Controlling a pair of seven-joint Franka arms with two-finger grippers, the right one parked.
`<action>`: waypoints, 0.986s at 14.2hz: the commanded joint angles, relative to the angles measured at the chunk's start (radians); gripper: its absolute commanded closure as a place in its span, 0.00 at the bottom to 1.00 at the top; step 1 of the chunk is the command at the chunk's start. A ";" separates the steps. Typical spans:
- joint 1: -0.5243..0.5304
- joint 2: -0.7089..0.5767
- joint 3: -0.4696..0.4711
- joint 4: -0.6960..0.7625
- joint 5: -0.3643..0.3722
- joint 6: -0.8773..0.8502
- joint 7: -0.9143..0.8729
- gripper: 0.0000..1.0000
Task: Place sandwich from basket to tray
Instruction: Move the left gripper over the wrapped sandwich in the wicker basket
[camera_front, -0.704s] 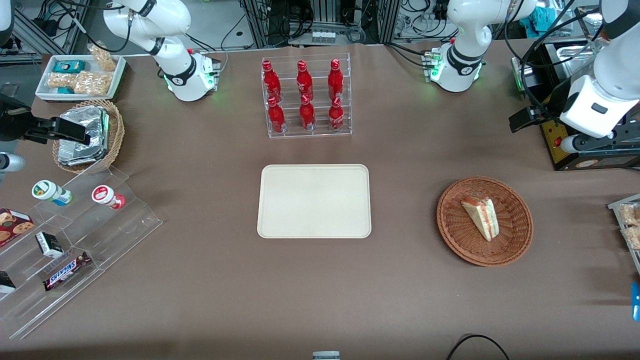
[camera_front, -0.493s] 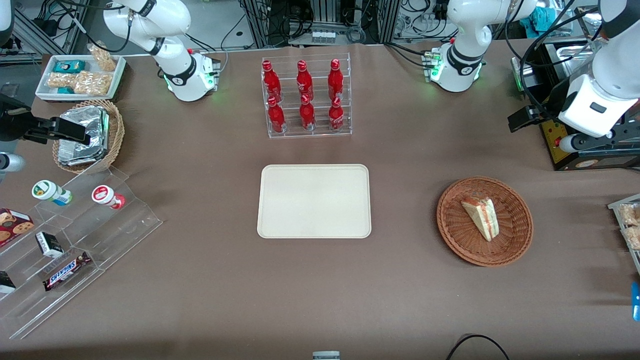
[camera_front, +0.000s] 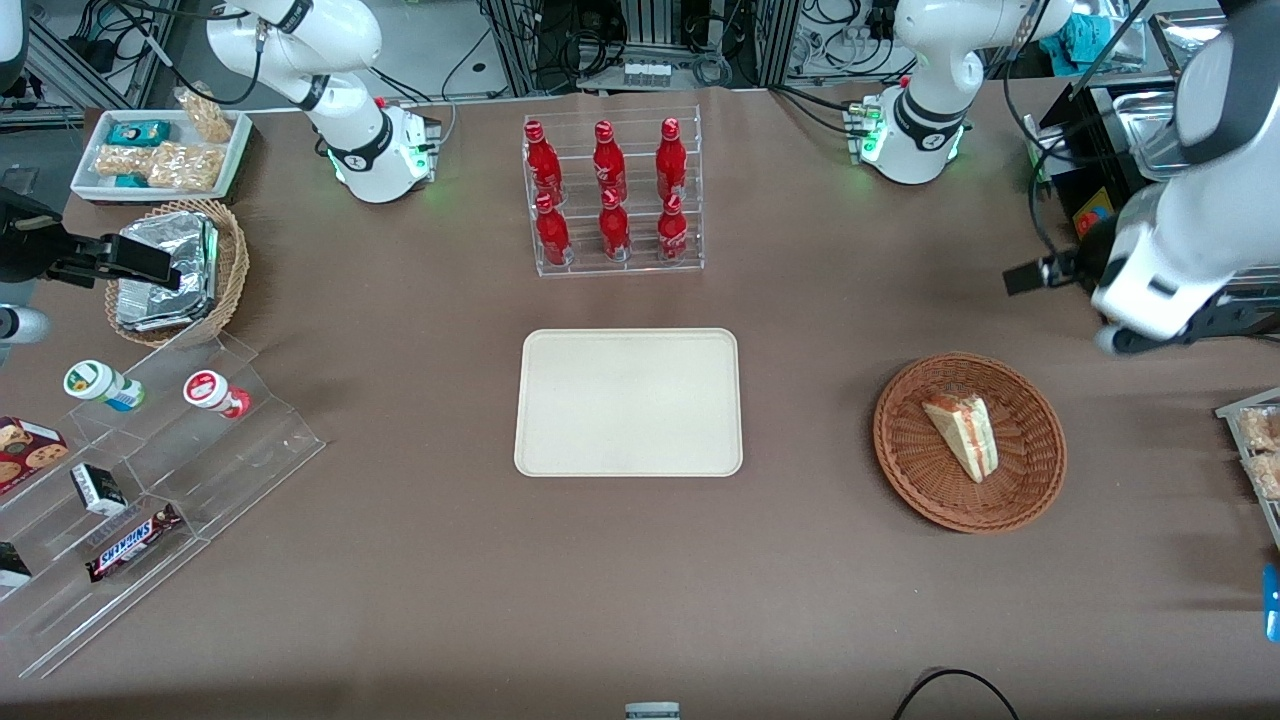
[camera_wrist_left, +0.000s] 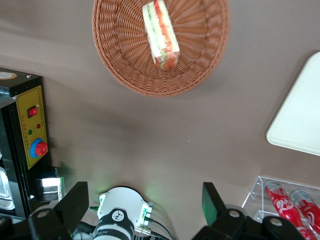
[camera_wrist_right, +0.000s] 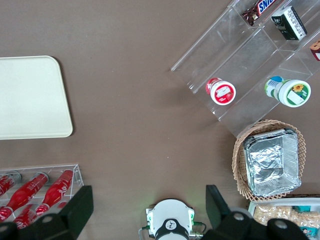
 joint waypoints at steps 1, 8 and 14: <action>0.026 0.040 0.002 -0.062 0.018 0.112 -0.006 0.00; 0.075 0.089 0.003 -0.325 0.019 0.550 -0.006 0.00; 0.091 0.155 0.002 -0.329 0.018 0.635 -0.007 0.00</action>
